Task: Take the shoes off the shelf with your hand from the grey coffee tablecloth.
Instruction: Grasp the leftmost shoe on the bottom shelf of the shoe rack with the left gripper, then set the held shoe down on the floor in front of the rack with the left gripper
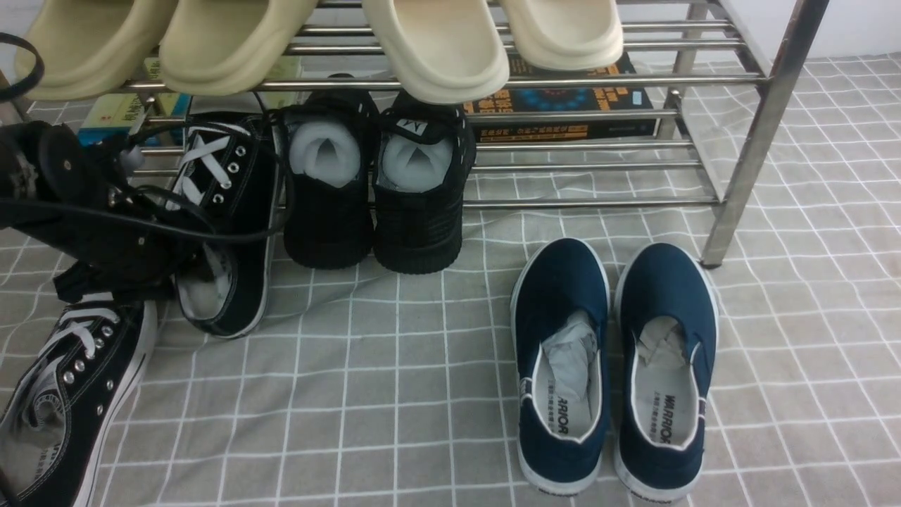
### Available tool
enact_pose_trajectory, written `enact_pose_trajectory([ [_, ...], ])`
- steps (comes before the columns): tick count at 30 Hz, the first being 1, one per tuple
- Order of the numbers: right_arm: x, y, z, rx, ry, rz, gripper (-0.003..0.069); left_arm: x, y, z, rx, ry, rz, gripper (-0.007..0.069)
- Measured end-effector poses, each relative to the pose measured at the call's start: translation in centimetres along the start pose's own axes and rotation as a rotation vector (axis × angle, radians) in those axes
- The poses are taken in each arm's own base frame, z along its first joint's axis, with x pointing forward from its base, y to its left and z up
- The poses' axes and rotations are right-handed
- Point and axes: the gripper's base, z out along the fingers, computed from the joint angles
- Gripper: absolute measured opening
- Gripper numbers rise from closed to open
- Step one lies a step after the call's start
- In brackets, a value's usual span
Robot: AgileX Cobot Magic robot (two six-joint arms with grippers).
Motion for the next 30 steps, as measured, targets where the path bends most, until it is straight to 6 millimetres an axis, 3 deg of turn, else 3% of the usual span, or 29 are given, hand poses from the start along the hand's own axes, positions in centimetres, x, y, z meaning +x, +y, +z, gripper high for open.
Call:
enact_pose_trajectory([
  [3, 0.0, 0.0, 0.0, 0.000, 0.000, 0.000, 0.0239, 0.0, 0.0, 0.3, -0.001, 0.002, 0.000, 0.0210],
  [5, 0.0, 0.0, 0.0, 0.000, 0.000, 0.000, 0.0239, 0.1, 0.1, 0.2, -0.004, 0.006, 0.007, 0.0083],
  [8, 0.0, 0.0, 0.0, 0.000, 0.000, 0.000, 0.0239, 0.2, 0.0, -0.6, -0.010, 0.022, 0.026, 0.0024],
  [14, 0.0, 0.0, 0.0, 0.000, 0.000, 0.000, 0.0239, 0.8, 0.0, -5.5, -0.030, 0.075, 0.060, 0.0015],
  [18, 0.0, 0.0, 0.0, 0.000, 0.000, 0.000, 0.0239, 2.4, 0.4, -8.8, -0.074, 0.198, 0.073, 0.0015],
  [23, 0.0, 0.0, 0.0, 0.000, 0.000, 0.000, 0.0239, 3.7, 1.0, -9.1, -0.092, 0.252, 0.072, 0.0015],
  [30, 0.0, 0.0, 0.0, 0.000, 0.000, 0.000, 0.0239, 5.5, 1.9, -7.9, -0.111, 0.289, 0.069, 0.0018],
])
